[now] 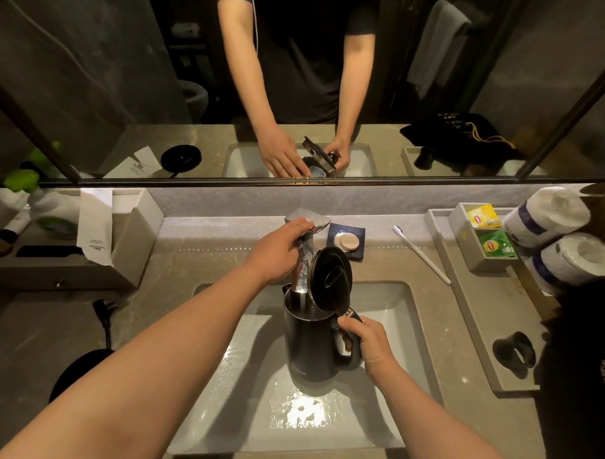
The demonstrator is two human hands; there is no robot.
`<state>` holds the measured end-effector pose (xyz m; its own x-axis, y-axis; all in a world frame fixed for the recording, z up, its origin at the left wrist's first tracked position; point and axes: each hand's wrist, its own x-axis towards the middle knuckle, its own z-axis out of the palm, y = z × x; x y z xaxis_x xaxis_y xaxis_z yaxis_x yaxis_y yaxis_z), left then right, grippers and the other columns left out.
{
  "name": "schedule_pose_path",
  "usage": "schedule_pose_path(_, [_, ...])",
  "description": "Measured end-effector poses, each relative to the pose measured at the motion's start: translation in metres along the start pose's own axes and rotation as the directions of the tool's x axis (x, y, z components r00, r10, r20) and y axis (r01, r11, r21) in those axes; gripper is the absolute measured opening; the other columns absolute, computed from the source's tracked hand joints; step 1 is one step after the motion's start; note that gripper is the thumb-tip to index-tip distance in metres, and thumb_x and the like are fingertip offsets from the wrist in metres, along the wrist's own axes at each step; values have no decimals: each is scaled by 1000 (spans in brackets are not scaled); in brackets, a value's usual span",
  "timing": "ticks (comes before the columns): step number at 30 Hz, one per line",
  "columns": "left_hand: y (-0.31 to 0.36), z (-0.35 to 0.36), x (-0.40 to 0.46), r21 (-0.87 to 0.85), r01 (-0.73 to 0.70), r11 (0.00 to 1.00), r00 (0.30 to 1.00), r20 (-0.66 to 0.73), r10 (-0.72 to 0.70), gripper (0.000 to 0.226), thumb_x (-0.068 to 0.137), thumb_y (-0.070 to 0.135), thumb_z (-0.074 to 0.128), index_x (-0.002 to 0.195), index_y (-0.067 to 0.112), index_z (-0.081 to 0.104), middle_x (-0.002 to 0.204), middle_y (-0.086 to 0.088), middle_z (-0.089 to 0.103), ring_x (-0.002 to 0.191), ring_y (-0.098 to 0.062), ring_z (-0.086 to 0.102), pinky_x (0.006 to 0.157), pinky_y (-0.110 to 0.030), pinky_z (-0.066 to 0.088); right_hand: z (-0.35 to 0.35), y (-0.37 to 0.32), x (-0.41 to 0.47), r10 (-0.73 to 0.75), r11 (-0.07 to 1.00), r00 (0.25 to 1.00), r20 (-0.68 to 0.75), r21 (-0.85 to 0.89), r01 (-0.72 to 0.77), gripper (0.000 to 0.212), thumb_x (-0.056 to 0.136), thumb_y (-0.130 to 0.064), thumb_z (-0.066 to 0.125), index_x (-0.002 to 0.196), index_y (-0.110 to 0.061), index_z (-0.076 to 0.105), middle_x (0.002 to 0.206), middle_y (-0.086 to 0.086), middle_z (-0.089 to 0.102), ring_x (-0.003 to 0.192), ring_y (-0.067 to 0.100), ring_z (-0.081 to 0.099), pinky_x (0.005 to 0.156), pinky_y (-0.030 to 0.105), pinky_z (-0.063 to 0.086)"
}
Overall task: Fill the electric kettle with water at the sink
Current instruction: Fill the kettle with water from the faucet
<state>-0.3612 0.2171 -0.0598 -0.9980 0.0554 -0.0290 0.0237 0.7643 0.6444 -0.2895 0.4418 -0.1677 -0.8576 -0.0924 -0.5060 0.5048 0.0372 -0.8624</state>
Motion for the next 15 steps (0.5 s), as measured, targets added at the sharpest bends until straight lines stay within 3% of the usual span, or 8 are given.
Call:
schedule_pose_path(8, [-1,0,-1,-3,-10,1000,1000,2,10,64,84,0,46,139,31,40,152,6,33,136,-19,34,106,-30,28,0,-1,-1,-5,1000,1000,11,0,5,22,60,-37,75,52,-18,68,52,-1,64,52,12,59,56,28,48])
schedule_pose_path(15, [-1,-1,0,-15,-16,1000,1000,6,16,66,82,-3,46,139,29,41,152,3,34,137,-19,33,108,-29,26,0,3,-1,-3,1000,1000,-4,-20,3,20,64,-37,73,60,-17,73,57,-3,70,65,19,63,63,30,51])
